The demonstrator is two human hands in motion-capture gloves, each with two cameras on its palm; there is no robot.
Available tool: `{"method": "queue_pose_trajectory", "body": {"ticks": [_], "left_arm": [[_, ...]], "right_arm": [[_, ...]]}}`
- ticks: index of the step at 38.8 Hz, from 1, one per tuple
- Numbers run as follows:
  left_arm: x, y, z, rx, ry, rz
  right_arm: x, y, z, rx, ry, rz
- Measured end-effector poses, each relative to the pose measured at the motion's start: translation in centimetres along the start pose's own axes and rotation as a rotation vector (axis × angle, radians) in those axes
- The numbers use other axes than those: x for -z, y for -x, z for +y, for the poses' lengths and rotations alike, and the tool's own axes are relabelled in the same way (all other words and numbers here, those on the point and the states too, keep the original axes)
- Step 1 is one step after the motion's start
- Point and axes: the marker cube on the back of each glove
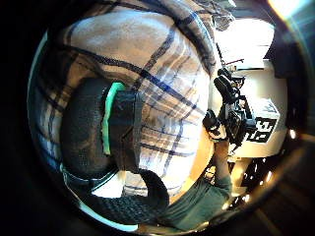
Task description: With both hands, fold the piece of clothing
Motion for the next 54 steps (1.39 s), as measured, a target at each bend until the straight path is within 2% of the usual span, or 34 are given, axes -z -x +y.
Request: {"method": "queue_pose_trajectory", "body": {"ticks": [5,10,14,19,25,29,33,38,47,52,54], "left_arm": [[0.1,0.4,-0.4,-0.039,0.023,0.04],[0.7,0.2,-0.7,-0.122,0.037,0.197],[1.3,0.5,-0.7,-0.104,0.006,0.233],[1.4,0.8,-1.0,-0.116,-0.025,0.225],[1.2,1.2,-1.6,-0.109,-0.058,0.181],[1.2,1.1,-1.3,-0.099,-0.038,0.202],[1.2,0.6,-0.4,-0.102,0.008,0.286],[1.0,1.0,-0.1,-0.052,0.017,0.251],[1.0,1.2,-0.9,-0.082,-0.013,0.233],[1.0,0.9,-1.0,-0.094,-0.042,0.22],[0.9,0.8,-1.0,-0.078,-0.041,0.205]], "right_arm": [[0.0,-0.2,-0.6,0.003,-0.033,-0.004],[0.1,-0.9,-1.3,-0.006,-0.087,0.032],[0.0,0.1,-0.5,-0.001,-0.064,-0.018],[0.1,-0.4,0.5,-0.034,-0.016,0.048],[0.3,-0.8,-0.1,-0.032,-0.068,0.07],[0.2,-0.7,0.2,-0.021,-0.042,0.072],[0.3,-0.7,-0.5,0.0,-0.087,0.068],[0.3,-0.6,-1.0,0.012,-0.12,0.058],[0.0,0.0,-1.0,0.034,-0.096,0.001],[0.1,-0.6,0.0,0.001,-0.046,0.062],[0.4,-1.2,0.0,-0.006,-0.067,0.12]]}}
